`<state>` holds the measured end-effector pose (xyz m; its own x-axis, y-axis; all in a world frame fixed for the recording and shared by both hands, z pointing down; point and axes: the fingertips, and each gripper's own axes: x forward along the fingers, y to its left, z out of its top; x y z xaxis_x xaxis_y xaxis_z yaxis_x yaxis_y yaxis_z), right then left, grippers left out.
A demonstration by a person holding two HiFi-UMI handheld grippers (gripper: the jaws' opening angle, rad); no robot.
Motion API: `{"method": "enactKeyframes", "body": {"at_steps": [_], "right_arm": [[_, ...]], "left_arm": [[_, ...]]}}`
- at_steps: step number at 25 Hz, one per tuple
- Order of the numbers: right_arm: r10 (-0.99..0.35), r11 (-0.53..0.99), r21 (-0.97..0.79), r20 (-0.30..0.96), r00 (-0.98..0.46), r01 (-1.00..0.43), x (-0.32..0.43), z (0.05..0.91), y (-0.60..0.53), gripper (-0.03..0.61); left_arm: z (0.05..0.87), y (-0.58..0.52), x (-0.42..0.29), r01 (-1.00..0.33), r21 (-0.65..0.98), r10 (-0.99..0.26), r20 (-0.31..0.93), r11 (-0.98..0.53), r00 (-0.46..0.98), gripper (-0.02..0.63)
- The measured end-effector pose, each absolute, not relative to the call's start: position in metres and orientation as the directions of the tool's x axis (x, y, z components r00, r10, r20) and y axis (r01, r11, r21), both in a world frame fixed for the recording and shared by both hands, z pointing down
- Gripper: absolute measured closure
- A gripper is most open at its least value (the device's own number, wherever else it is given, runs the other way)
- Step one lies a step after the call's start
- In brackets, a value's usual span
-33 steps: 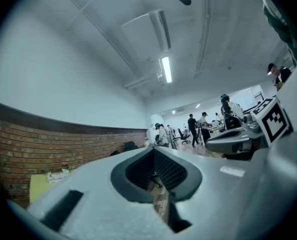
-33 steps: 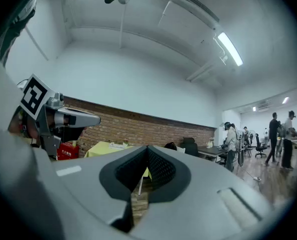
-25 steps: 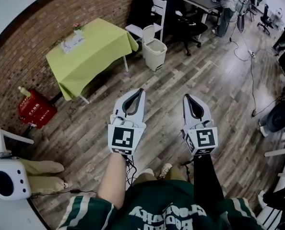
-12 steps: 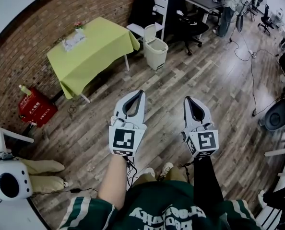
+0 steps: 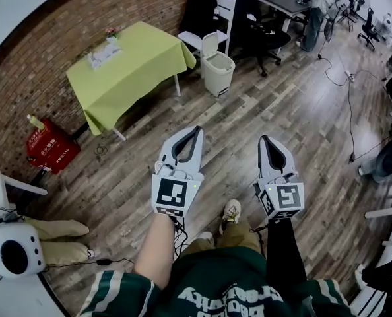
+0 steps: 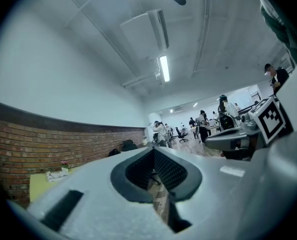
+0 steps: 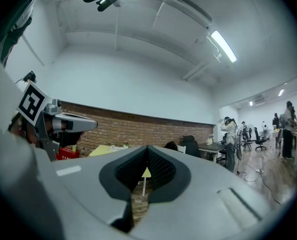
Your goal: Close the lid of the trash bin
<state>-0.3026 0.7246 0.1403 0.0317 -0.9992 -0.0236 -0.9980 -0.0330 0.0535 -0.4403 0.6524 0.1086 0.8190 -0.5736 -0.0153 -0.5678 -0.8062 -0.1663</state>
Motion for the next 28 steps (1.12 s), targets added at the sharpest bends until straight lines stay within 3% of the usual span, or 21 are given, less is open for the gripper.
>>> {"method": "enactKeyframes", "body": {"at_steps": [28], "right_arm": [[-0.996, 0.053, -0.007, -0.076, -0.053, -0.999, -0.104, 0.139, 0.502, 0.565]], "left_arm": [[0.098, 0.447, -0.245, -0.603, -0.209, -0.614, -0.018, -0.770, 0.789, 0.606]]}}
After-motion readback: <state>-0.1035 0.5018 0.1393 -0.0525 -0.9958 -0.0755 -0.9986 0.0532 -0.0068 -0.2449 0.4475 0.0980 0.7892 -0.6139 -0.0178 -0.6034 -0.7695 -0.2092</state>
